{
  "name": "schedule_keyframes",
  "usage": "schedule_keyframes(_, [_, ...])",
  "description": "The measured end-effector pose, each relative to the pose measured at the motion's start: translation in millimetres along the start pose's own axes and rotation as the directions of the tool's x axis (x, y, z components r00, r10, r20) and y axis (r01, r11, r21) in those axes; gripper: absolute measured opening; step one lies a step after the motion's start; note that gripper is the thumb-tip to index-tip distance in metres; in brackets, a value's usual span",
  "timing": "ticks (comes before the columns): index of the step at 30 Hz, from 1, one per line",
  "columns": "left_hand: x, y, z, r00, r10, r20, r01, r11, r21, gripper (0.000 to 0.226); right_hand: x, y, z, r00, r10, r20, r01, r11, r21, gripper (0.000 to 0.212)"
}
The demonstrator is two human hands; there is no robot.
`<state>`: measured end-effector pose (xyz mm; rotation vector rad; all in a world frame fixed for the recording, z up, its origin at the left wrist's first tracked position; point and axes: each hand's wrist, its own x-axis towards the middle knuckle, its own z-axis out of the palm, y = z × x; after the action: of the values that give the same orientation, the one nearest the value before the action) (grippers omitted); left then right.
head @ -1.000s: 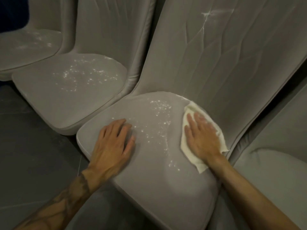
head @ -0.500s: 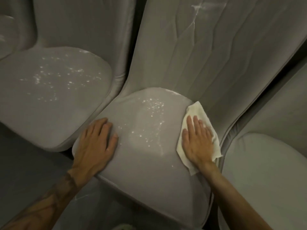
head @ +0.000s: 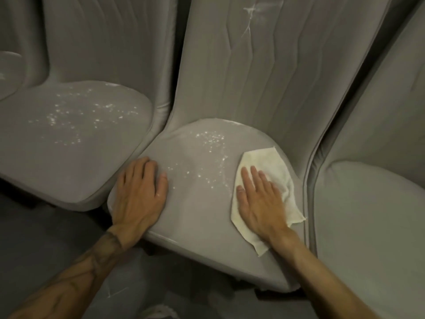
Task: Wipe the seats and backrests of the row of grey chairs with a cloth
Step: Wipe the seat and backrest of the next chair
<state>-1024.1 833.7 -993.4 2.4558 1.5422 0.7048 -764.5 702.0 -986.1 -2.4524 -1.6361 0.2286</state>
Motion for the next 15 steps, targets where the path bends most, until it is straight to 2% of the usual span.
schedule_keyframes(3, [-0.4, -3.9, 2.1, 1.000, 0.004, -0.002, -0.004, 1.000, -0.015, 0.039, 16.1, 31.6, -16.8, 0.998, -0.036, -0.043, 0.033, 0.997, -0.073, 0.059])
schedule_keyframes(6, [-0.6, -2.6, 1.8, 1.000, 0.008, 0.005, -0.008, 1.000, 0.008, 0.041, 45.9, 56.4, -24.7, 0.991, 0.093, -0.094, -0.105, 0.985, -0.138, 0.056])
schedule_keyframes(10, [-0.1, 0.3, 2.4, 1.000, 0.005, 0.005, -0.005, 1.000, 0.028, 0.039, 84.4, 20.6, -15.4, 0.970, 0.225, -0.097, -0.234, 0.967, -0.099, 0.063])
schedule_keyframes(15, [-0.6, -0.7, 0.9, 1.000, 0.010, 0.017, -0.010, 1.000, 0.012, 0.048, 70.1, 16.6, -7.3, 0.999, -0.035, 0.011, 0.036, 0.995, -0.095, 0.067])
